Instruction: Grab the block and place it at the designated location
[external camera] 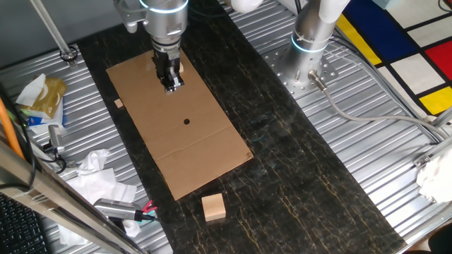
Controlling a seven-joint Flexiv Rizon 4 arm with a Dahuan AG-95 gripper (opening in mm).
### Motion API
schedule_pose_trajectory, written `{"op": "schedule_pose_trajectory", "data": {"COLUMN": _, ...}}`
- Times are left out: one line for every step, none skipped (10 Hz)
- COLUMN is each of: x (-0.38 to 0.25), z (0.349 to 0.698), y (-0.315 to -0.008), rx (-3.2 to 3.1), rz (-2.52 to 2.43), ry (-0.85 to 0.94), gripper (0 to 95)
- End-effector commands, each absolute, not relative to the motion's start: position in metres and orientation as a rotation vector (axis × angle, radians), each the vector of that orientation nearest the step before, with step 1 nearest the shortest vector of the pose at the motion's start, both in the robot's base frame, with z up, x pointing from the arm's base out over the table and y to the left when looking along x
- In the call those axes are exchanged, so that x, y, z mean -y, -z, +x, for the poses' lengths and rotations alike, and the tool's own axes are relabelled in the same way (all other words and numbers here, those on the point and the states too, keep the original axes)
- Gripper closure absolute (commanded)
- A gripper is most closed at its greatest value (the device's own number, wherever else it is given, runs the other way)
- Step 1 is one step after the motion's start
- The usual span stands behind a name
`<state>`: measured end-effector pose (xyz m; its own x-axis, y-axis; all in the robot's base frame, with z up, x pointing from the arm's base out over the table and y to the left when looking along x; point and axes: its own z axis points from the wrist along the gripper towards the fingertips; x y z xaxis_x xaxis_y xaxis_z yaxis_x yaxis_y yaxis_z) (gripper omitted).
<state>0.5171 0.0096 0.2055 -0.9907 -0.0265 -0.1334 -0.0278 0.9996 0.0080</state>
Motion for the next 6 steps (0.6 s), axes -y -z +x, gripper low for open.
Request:
{"op": "schedule_pose_trajectory", "data": {"x": -0.0094, "z": 0.5178, "y": -0.2051, "rx": -3.009, "rz": -0.023, "ry": -0.026, "gripper": 95.0}}
{"op": "schedule_pose_trajectory", "data": {"x": -0.0091, "z": 0.5177, "y": -0.2052, "rx": -3.01, "rz": -0.022, "ry": -0.026, "gripper": 95.0}}
{"op": "schedule_pose_trajectory", "data": {"x": -0.0088, "z": 0.5177, "y": -0.2054, "rx": -3.013, "rz": -0.025, "ry": -0.025, "gripper": 95.0}}
{"op": "schedule_pose_trajectory", "data": {"x": -0.0088, "z": 0.5176, "y": -0.2055, "rx": -3.018, "rz": -0.027, "ry": -0.021, "gripper": 95.0}}
{"op": "schedule_pose_trajectory", "data": {"x": -0.0085, "z": 0.5175, "y": -0.2058, "rx": -3.026, "rz": -0.027, "ry": -0.022, "gripper": 95.0}}
{"op": "schedule_pose_trajectory", "data": {"x": -0.0084, "z": 0.5173, "y": -0.2061, "rx": -3.046, "rz": -0.026, "ry": -0.025, "gripper": 95.0}}
